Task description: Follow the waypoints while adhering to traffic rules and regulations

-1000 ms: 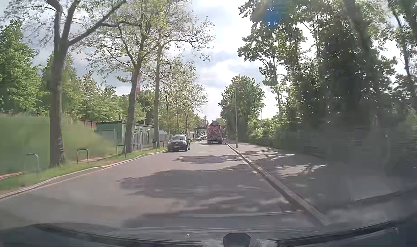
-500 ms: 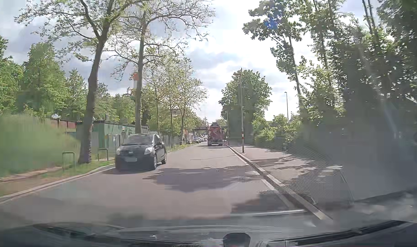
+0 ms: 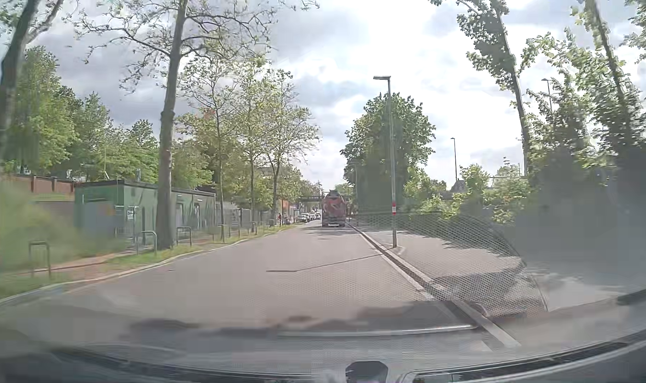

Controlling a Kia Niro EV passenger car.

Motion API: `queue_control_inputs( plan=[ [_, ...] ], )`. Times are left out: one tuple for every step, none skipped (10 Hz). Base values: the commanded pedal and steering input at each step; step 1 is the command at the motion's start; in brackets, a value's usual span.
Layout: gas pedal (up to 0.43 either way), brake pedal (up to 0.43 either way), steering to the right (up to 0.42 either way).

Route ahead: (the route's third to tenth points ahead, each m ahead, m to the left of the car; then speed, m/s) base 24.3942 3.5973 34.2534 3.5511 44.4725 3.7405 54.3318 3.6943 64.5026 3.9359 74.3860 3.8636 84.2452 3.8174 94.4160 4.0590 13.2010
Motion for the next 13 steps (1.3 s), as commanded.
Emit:
queue_control_inputs(
  plan=[
    [0.067, 0.000, -0.002],
    [0.067, 0.000, -0.001],
    [0.067, 0.000, -0.001],
    [0.067, 0.000, -0.001],
    [0.067, 0.000, -0.001],
    [0.067, 0.000, -0.001],
    [0.067, 0.000, -0.001],
    [0.067, 0.000, -0.001],
    [0.067, 0.000, -0.001],
    [0.067, 0.000, -0.001],
    [0.067, 0.000, -0.001],
    [0.067, 0.000, -0.001],
    [0.067, 0.000, -0.001]
  ],
)
